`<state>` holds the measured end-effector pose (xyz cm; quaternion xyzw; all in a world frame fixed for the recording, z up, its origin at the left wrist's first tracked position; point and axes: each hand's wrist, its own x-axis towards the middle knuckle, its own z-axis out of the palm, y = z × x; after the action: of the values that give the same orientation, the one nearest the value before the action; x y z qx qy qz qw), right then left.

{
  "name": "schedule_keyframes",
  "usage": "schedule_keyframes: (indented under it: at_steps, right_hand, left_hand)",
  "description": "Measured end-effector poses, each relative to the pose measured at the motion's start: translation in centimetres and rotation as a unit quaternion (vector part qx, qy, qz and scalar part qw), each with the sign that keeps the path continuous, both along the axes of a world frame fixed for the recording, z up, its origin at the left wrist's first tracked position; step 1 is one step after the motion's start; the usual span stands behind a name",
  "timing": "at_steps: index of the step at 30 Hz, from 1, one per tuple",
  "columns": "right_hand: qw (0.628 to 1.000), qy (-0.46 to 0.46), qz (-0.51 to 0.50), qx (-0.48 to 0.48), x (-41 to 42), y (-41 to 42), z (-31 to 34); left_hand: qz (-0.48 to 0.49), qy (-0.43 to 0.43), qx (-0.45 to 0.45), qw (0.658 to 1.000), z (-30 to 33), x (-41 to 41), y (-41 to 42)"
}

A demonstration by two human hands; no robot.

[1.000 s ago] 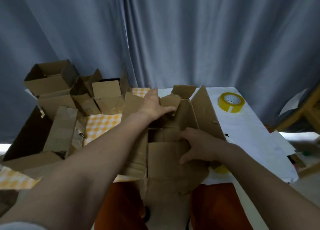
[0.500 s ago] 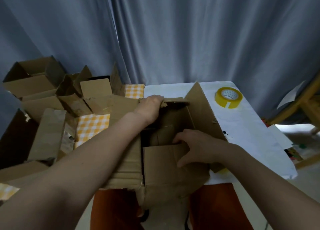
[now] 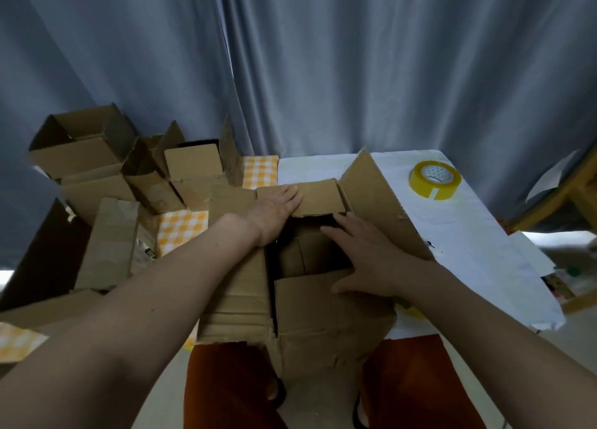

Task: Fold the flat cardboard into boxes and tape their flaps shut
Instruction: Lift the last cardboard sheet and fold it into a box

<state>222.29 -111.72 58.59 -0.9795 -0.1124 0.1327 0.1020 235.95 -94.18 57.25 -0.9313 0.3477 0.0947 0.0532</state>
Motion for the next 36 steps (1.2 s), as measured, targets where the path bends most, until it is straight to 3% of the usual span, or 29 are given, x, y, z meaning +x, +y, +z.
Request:
schedule_keyframes:
  at_steps: [3, 7, 12, 17, 19, 21, 24, 26, 28, 30, 33, 36]
  right_hand:
    - [0.996, 0.009, 0.019, -0.084, 2.4, 0.5, 0.2]
    - [0.986, 0.106, 0.01, -0.125, 6.0, 1.1, 1.1]
    - [0.975, 0.14, 0.022, -0.17, 7.3, 1.6, 1.0]
    - [0.979, 0.123, 0.02, -0.163, 7.2, 0.8, 0.3]
    - [0.979, 0.123, 0.017, -0.163, 7.3, 0.6, 0.3]
    - [0.98, 0.121, 0.013, -0.16, 7.3, 0.4, 0.3]
    - [0.982, 0.118, 0.01, -0.15, 7.2, 0.0, -0.1]
    - [0.982, 0.12, 0.007, -0.145, 7.1, -0.2, -0.3]
    - [0.983, 0.122, 0.003, -0.138, 7.0, -0.3, -0.2]
    - [0.985, 0.117, 0.0, -0.13, 6.8, -0.4, -0.1]
    - [0.987, 0.111, 0.002, -0.117, 6.4, -0.2, -0.1]
    - [0.986, 0.111, 0.0, -0.121, 6.3, 0.3, -0.2]
  left_hand:
    - [0.005, -0.003, 0.006, 1.0, -0.2, -0.1, 0.1]
    - [0.008, 0.008, -0.008, 1.0, 0.0, -0.1, 0.2]
    - [0.045, 0.014, -0.059, 0.997, 1.2, -1.3, 0.4]
    - [0.173, -0.082, -0.106, 0.976, 3.8, -3.0, 2.3]
    - [0.274, -0.069, -0.185, 0.941, 5.2, -3.6, 3.6]
    - [0.337, 0.025, -0.352, 0.873, 6.1, -4.4, 4.5]
    - [0.326, 0.197, -0.548, 0.745, 6.1, -6.8, 4.4]
    - [0.283, 0.244, -0.586, 0.718, 5.4, -8.3, 3.3]
    - [0.22, 0.269, -0.582, 0.736, 4.8, -9.2, 1.9]
    - [0.173, 0.273, -0.54, 0.777, 4.2, -9.3, 0.6]
    - [0.194, 0.175, -0.326, 0.908, 2.6, -8.7, -1.2]
    - [0.212, 0.109, -0.178, 0.955, 1.0, -8.7, -2.2]
